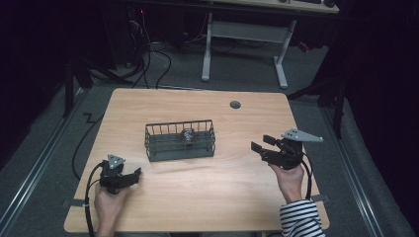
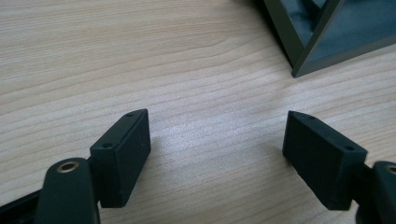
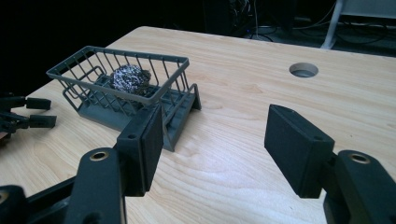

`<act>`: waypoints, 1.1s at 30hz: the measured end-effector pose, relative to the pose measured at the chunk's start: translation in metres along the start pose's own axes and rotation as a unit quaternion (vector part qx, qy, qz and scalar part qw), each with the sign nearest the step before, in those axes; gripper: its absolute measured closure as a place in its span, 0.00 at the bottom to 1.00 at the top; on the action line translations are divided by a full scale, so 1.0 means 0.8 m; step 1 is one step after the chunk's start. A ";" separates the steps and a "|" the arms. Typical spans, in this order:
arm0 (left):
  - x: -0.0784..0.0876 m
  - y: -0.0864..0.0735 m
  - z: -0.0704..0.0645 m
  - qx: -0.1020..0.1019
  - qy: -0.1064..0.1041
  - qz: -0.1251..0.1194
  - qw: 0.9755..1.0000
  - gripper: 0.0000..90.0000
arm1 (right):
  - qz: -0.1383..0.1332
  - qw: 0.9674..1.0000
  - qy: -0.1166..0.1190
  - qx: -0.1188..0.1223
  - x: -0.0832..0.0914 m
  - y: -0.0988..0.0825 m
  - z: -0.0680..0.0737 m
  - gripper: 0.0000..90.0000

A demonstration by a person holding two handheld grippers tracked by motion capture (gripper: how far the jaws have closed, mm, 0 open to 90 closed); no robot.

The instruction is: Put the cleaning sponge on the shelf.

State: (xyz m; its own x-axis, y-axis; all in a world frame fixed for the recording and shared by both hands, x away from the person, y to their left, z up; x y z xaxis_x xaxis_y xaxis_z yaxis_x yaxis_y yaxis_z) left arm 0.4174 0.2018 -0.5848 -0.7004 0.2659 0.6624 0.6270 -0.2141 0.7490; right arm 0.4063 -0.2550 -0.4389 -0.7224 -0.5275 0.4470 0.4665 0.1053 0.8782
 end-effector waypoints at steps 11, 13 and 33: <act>0.000 0.000 0.000 0.000 0.000 0.000 1.000 0.27 | -0.009 1.000 -0.010 -0.025 0.011 -0.031 -0.015 0.44; 0.000 0.000 0.000 0.000 0.000 0.000 1.000 0.27 | -0.007 0.999 -0.010 -0.029 0.012 -0.036 -0.017 0.44; 0.000 0.000 0.000 0.001 0.000 -0.001 1.000 0.27 | 0.024 0.997 -0.040 -0.055 -0.002 -0.095 -0.043 0.45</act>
State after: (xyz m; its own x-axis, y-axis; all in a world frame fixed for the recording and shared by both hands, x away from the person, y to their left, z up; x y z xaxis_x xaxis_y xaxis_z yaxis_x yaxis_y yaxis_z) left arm 0.4175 0.2016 -0.5847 -0.7010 0.2668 0.6614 0.6269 -0.2116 0.7498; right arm 0.3899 -0.2912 -0.5125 -0.7346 -0.4543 0.5040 0.5512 0.0337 0.8337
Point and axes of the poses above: each handheld gripper's, and its own axes: x roughly backward along the jaws, y roughly out of its top, z roughly to its left, the point moved 7 cm from there along -x, roughly forward along the jaws, and after that the axes turned 1 degree about -z, right-handed, at the moved point
